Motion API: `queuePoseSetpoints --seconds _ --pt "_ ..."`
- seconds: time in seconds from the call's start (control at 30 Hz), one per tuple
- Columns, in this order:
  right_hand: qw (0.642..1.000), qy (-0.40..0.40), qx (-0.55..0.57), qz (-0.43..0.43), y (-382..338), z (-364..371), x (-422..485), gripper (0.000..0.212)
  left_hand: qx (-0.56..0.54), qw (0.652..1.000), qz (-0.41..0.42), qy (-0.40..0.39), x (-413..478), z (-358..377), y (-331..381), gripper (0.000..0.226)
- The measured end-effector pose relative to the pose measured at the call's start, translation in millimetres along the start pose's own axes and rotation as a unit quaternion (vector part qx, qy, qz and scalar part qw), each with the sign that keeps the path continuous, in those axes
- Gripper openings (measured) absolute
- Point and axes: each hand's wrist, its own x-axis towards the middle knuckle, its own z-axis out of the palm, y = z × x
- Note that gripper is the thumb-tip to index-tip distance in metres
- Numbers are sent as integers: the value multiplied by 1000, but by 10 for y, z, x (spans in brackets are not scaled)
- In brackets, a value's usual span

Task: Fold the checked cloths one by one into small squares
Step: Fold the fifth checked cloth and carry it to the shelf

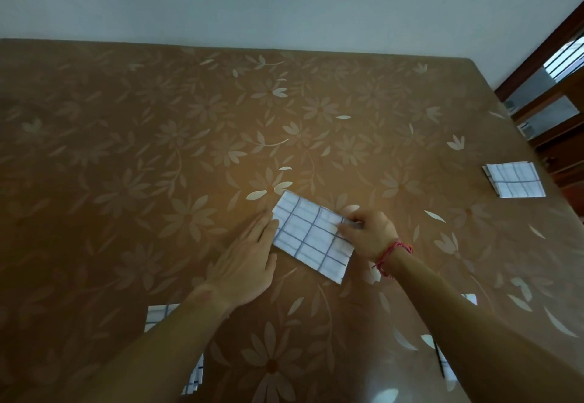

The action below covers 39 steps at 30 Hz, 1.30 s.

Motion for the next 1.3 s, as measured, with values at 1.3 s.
queuePoseSetpoints --seconds 1.3 --pt "933 54 -166 -315 577 417 -857 53 55 995 20 77 -761 453 162 48"
